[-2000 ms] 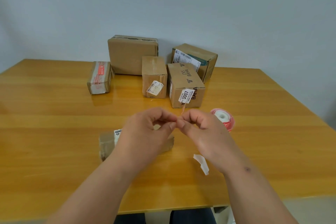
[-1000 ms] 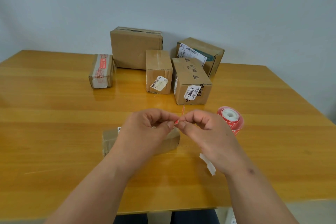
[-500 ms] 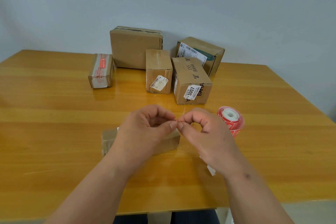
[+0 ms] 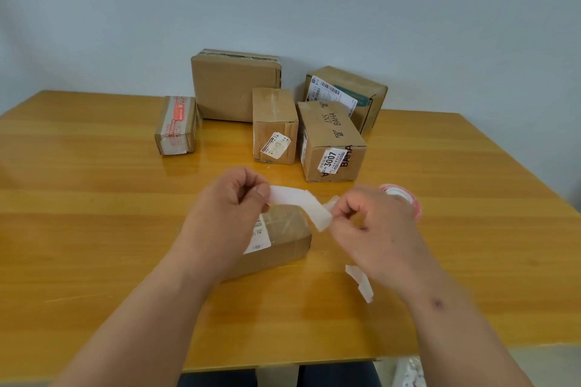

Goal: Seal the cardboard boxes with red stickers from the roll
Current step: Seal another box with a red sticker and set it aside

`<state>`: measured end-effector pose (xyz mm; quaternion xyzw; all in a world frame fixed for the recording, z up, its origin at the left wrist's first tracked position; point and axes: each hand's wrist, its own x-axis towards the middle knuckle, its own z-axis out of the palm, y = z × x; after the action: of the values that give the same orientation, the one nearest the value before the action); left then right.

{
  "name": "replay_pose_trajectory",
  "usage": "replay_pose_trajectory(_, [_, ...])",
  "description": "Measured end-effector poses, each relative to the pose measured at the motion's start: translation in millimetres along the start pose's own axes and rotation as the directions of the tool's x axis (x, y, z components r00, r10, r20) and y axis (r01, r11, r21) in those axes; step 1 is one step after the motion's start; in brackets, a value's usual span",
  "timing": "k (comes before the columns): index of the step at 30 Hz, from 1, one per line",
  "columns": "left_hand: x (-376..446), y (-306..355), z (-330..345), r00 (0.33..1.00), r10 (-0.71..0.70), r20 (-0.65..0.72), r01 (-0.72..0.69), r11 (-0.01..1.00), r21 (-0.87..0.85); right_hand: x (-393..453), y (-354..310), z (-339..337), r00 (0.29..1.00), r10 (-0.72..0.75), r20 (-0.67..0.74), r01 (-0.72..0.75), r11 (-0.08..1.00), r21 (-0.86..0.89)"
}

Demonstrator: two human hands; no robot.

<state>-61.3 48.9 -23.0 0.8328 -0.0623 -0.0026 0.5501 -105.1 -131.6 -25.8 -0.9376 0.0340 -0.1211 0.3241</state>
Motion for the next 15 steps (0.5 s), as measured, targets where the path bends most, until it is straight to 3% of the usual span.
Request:
replay_pose_trajectory(2, [4, 1, -6, 1.000, 0.007, -0.029, -0.006, 1.000, 0.018, 3, 3, -11, 0.998, 0.048, -0.040, -0.056, 0.977, -0.207])
replay_pose_trajectory(6, [7, 1, -12, 0.994, 0.090, -0.067, -0.084, 0.993, 0.083, 4, 5, -34, 0.962, 0.236, -0.140, -0.274, 0.822, -0.498])
replay_pose_trajectory(11, [5, 3, -14, 0.971, 0.234, -0.039, -0.228, 0.966, 0.122, 5, 5, -45, 0.937, 0.336, -0.092, -0.318, 0.717, -0.620])
replay_pose_trajectory(15, [3, 5, -12, 0.950, 0.313, -0.012, -0.305, 0.934, 0.186, 6, 7, -35, 0.964, 0.257, -0.066, -0.238, 0.727, -0.645])
